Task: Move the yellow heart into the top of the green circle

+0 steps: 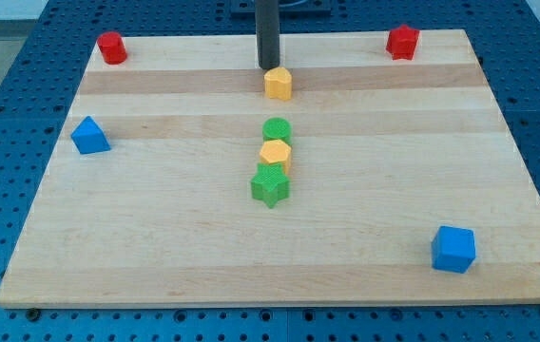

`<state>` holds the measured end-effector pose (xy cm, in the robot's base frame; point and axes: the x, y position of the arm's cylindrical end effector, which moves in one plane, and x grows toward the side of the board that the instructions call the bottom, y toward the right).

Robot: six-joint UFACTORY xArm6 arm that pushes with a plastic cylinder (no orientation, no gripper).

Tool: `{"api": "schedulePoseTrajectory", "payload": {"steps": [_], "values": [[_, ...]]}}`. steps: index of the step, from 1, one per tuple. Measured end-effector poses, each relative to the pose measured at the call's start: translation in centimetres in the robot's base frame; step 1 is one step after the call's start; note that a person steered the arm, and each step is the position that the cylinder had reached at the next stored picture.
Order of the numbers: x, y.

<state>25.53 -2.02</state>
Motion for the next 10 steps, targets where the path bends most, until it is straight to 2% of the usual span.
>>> {"api": "schedulePoseTrajectory", "payload": {"steps": [1, 3, 5, 8, 10], "values": [[0.9, 1.1], [7.2, 1.7], [5.2, 2.1], [9.3, 2.7], [9.8, 2.3]]}}
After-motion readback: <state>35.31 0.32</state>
